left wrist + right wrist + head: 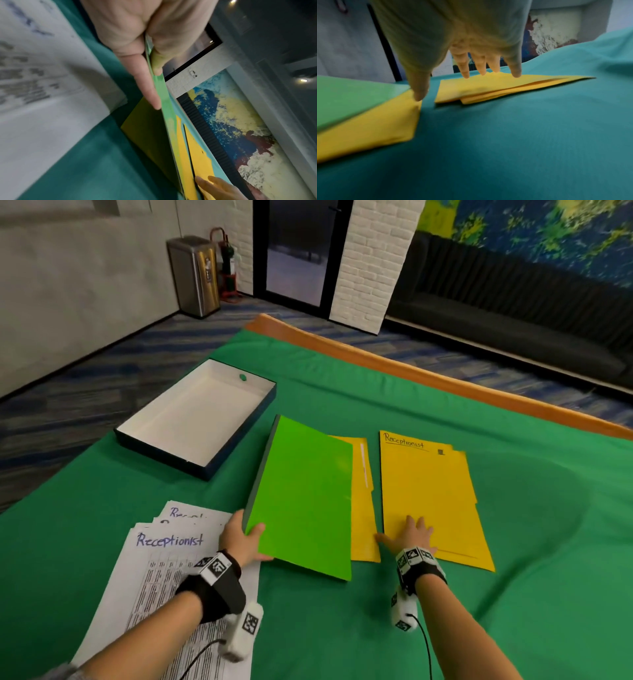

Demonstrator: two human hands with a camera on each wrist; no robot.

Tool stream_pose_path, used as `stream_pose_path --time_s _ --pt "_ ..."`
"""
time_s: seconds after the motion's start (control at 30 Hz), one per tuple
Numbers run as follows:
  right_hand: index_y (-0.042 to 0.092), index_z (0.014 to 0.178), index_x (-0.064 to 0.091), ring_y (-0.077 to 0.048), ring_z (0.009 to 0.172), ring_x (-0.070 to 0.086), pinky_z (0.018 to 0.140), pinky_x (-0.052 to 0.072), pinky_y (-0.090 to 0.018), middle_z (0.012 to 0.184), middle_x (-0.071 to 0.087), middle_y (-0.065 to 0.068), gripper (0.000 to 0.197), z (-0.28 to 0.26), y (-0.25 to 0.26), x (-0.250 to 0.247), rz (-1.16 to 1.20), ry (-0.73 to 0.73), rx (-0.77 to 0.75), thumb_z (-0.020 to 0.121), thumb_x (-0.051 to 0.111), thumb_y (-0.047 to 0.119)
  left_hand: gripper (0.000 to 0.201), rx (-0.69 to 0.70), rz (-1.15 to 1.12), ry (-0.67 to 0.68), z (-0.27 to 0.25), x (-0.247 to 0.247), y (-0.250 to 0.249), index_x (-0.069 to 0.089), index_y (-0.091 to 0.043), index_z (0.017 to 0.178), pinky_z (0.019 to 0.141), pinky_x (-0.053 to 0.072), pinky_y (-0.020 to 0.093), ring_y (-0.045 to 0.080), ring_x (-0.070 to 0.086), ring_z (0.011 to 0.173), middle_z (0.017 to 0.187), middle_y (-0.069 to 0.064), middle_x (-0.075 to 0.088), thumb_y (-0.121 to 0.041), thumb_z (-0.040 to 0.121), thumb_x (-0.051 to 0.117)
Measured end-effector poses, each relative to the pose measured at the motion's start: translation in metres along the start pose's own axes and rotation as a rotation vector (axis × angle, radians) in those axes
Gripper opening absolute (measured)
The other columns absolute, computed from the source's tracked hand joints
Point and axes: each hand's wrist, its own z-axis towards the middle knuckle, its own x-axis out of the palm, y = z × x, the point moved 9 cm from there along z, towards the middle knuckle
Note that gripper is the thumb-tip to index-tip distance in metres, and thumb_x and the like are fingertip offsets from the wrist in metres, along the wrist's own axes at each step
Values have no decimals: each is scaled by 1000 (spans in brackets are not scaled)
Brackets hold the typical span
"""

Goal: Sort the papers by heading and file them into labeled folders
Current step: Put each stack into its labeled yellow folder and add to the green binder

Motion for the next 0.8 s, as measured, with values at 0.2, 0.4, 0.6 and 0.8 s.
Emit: stream_pose_path --time_s 0.2,0.4,0.6,0.8 --pt "8 122 48 -33 111 53 84 47 -37 125 51 -14 38 -3 15 -2 -117 7 -24 93 44 33 70 75 434 -17 8 5 3 25 -2 143 107 34 39 33 37 133 147 17 34 -28 89 60" --pt "1 120 51 -35 106 58 78 46 -36 119 59 -22 30 -29 20 -56 9 -61 -56 96 35 9 58 205 634 102 -1 10 0 40 -7 138 108 31 30 25 39 132 144 13 39 -27 87 61" --pt "12 103 53 -29 76 59 60 38 -29 91 66 -12 19 -145 54 -74 -58 -248 -297 97 36 20 42 281 408 214 -39 30 -24 54 -13 125 100 43 30 20 55 116 129 5 57 -39 92 52" --pt "17 94 59 -18 84 57 71 42 -30 96 63 2 24 -287 95 3 179 2 -860 96 42 33 84 97 135 427 -68 51 8 59 -17 111 89 50 47 26 62 94 102 5 65 -86 66 42"
